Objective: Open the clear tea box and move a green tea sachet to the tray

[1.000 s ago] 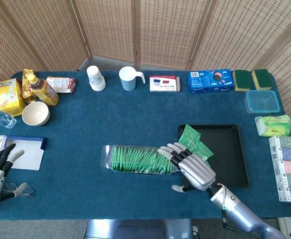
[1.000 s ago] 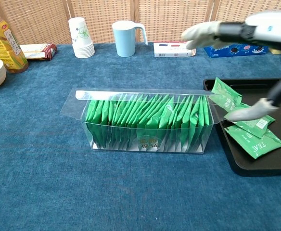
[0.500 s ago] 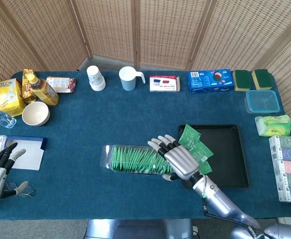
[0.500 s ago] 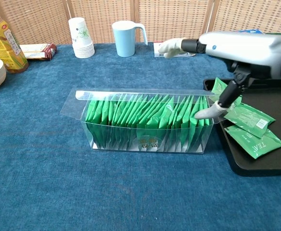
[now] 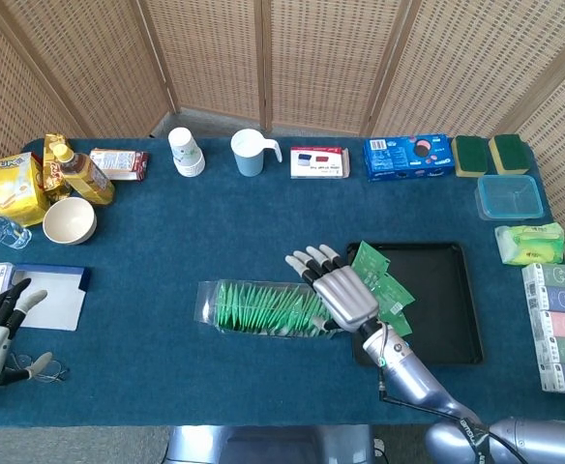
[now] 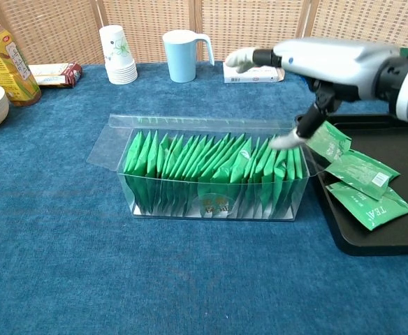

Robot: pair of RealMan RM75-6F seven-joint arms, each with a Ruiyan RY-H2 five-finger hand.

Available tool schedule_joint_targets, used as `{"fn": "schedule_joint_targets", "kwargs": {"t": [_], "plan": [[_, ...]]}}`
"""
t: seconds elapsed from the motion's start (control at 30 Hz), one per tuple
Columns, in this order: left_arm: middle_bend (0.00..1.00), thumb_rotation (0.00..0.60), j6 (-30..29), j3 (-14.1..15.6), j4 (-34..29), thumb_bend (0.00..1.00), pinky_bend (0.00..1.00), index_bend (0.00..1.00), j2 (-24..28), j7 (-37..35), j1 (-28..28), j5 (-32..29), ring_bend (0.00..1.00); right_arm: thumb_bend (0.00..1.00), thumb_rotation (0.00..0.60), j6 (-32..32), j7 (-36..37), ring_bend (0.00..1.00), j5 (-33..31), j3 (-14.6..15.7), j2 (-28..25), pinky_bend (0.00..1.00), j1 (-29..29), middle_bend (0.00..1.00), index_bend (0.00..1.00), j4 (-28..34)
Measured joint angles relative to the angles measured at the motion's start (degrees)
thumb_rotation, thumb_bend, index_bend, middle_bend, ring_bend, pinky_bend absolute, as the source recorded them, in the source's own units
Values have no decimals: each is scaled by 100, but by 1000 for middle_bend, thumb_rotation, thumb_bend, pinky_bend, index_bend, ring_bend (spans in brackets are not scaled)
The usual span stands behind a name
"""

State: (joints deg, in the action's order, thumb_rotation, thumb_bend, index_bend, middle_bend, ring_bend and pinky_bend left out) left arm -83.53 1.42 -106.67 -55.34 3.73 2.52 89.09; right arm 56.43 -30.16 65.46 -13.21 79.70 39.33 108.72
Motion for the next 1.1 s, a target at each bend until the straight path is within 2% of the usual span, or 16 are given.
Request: {"fn": "schedule_joint_targets", "kwargs": {"t": [0.43,0.53,0.83,1.0,1.1], "plan": [[37,599,61,-3,64,180,224,136,-41,-35,39,-48,82,399,600,6,-48,6,-574,-284,-305,15,312,80,0,98],[37,598,85,0,60,180,224,136,-45,-29,55,-47,82,451,600,-33,-45,20,-739,-326,-363,15,395,93,11,59],[37,599,87,9,48,180,224,136,-37,-31,61,-56,81,635,600,-463,-158,51,-1484,-362,-639,15,773,107,164,-37],[37,598,73,14,61,180,224,136,-34,-66,56,-49,78,700,600,-807,-170,77,-2019,-352,-842,15,1054,109,289,-44],[36,597,71,19,77,180,224,136,-36,-88,53,-49,77,733,600,-973,-116,95,-2297,-345,-963,15,1196,109,331,-30]]}}
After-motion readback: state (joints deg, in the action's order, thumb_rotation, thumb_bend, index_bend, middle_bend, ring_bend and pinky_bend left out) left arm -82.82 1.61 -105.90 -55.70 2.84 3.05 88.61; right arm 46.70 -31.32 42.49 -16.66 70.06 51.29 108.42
